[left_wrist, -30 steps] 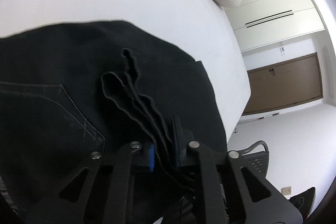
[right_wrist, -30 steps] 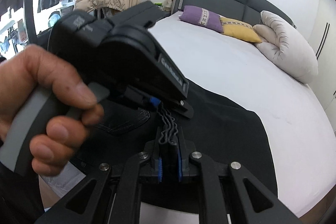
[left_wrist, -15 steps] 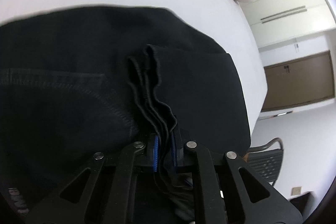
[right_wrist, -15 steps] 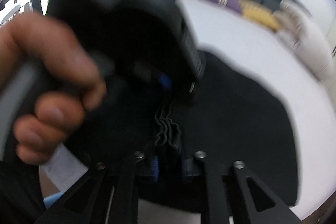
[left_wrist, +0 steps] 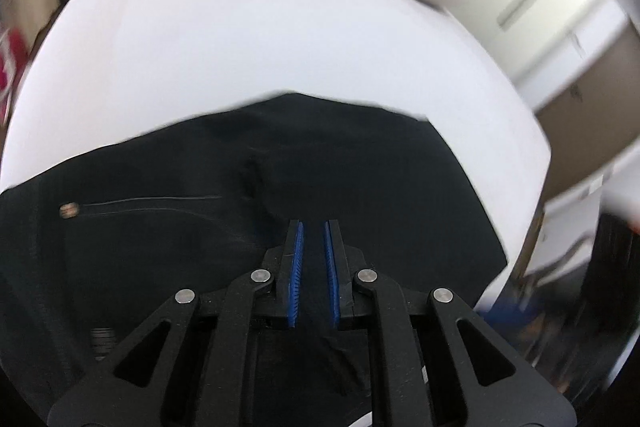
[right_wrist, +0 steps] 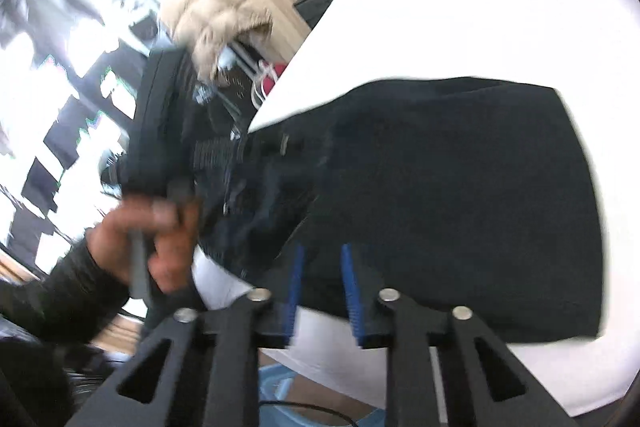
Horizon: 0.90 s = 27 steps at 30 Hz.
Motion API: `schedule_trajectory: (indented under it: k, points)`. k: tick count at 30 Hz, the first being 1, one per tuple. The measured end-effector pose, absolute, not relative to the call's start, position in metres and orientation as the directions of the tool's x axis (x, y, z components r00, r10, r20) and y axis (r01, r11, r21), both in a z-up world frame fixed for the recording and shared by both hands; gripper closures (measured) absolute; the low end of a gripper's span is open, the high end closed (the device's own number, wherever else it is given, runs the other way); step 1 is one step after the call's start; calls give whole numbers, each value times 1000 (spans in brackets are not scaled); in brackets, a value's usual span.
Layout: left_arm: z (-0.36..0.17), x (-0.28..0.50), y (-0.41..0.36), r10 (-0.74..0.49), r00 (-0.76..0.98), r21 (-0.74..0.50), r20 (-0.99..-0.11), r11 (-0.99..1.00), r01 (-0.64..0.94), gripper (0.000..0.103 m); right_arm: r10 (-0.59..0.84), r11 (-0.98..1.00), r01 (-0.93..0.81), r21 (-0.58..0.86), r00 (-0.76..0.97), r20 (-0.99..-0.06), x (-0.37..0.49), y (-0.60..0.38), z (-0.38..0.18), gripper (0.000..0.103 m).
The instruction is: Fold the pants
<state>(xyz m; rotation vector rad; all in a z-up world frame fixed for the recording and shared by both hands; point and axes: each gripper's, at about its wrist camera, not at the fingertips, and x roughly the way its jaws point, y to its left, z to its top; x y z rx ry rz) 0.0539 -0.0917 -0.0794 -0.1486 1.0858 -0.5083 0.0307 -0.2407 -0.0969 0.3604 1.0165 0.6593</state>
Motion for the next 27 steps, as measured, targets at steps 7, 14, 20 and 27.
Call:
schedule_trajectory:
  k: [7,14,20,27]
  points:
    - [-123,25,-136,-317,385,-124,-867,885,449,93,785,591,-143,794,330,-524,121,-339,-128,86]
    - [-132,25,-162,-298,385,-107,-873,888,447,93,803,540,18,842,290,-521,197,-341,-184,87]
    - [-132,33,-137,-301,383,-112,-873,888,445,93,835,498,46,866,245,-493,191,-348,-215,103]
    - [-129,33,-130,-293,397,-96,-870,889,448,93,822,538,28,843,208,-531,126,-363,-207,103]
